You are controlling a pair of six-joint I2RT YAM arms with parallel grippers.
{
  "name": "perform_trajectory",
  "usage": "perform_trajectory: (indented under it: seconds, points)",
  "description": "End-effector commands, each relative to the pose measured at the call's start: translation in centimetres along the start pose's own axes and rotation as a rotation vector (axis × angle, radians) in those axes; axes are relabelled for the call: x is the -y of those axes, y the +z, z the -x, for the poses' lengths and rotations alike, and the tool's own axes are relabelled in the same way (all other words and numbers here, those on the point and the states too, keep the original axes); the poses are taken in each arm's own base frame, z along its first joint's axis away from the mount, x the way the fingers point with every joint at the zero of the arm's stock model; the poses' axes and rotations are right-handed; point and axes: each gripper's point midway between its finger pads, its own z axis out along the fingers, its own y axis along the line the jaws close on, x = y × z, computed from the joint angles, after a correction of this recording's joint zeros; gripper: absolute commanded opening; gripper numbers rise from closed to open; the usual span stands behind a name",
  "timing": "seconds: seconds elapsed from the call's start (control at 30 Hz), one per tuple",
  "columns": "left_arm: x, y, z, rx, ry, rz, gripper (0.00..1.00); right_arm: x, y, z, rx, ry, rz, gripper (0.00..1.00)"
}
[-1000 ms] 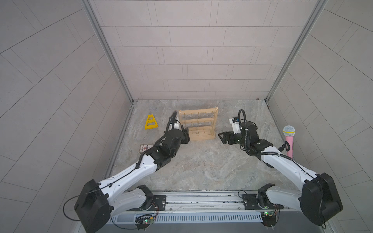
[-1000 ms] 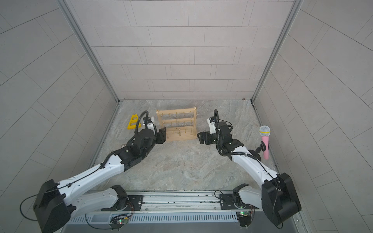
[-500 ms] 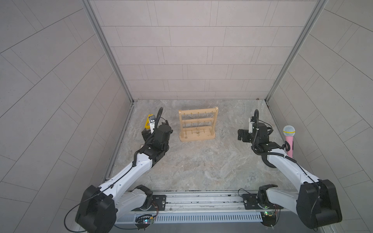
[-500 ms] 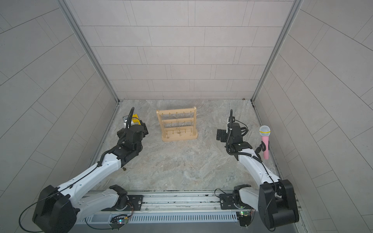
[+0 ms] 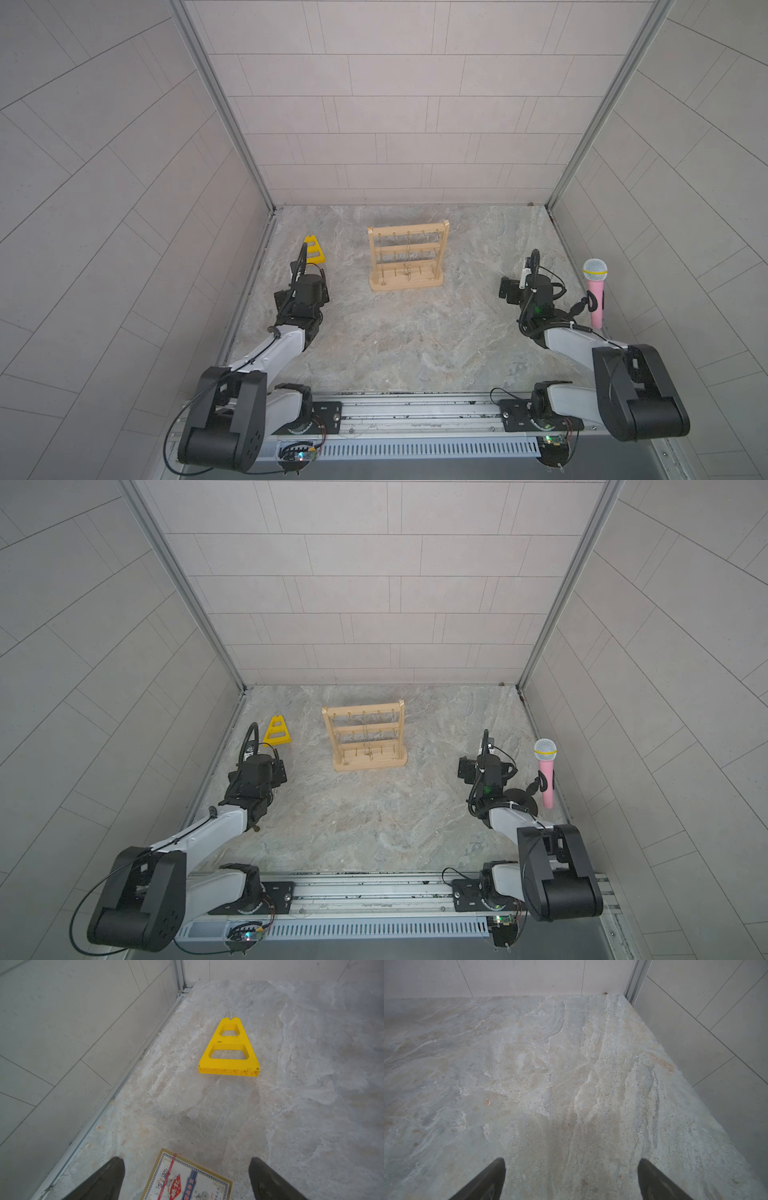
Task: Hang the necklace on the jewelry display stand
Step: Reset both arms
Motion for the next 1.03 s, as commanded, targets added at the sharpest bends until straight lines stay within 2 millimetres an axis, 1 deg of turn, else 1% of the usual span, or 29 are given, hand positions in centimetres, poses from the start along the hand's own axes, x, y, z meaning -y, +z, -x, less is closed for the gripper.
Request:
perform_trajectory:
  seconds: [0.0,0.03,0.1,0.2,0.23,0.27,0.3,0.33,0.37,0.43,0.5,0.57,0.63,1.0]
  points:
    - [2.4,0.0,2.6,0.104,-0.014,-0.155,1.00,0.6,-0.2,3.4,0.177,0.038,-0.022,1.00]
    - [2.6,0.1,2.8,0.118,-0.013,-0.170,1.00,0.5,-0.2,3.4,0.188,0.029,-0.019,1.00]
    - [2.9,0.7,3.5,0.152,-0.014,-0.174,1.00,0.5,0.3,2.9,0.196,0.025,-0.028,1.00]
    - [4.0,1.7,4.5,0.192,0.007,-0.229,1.00,-0.2,1.4,1.8,0.216,0.016,0.005,1.00]
    - [4.1,2.1,4.8,0.197,0.008,-0.239,1.00,-0.5,1.6,1.7,0.242,0.007,0.020,1.00]
    - [4.0,2.5,5.1,0.212,0.000,-0.245,1.00,-0.6,1.4,2.1,0.269,0.011,0.031,1.00]
    - [3.8,3.2,5.0,0.204,-0.031,-0.246,1.00,-0.5,1.6,1.7,0.224,0.008,0.028,1.00]
    - [3.6,3.7,4.8,0.196,-0.055,-0.259,1.00,-0.5,1.9,1.8,0.188,0.002,0.027,1.00]
    - [3.6,4.1,4.4,0.206,-0.075,-0.260,1.00,-0.9,2.3,1.5,0.149,-0.010,0.043,1.00]
    - [4.6,4.3,3.8,0.231,-0.039,-0.309,1.00,-1.4,3.1,1.7,0.144,-0.017,0.059,1.00]
    - [5.1,4.8,3.5,0.231,-0.030,-0.327,1.00,-1.2,3.2,1.7,0.130,-0.012,0.051,0.99]
    - [5.1,4.9,3.4,0.209,-0.019,-0.319,1.00,-1.3,3.4,1.6,0.110,-0.017,0.052,0.99]
    - [5.2,5.0,3.5,0.216,-0.015,-0.313,1.00,-1.3,3.3,1.8,0.140,-0.016,0.056,1.00]
    - [5.4,5.1,3.5,0.202,0.008,-0.285,1.00,-1.3,3.3,1.8,0.136,-0.020,0.050,1.00]
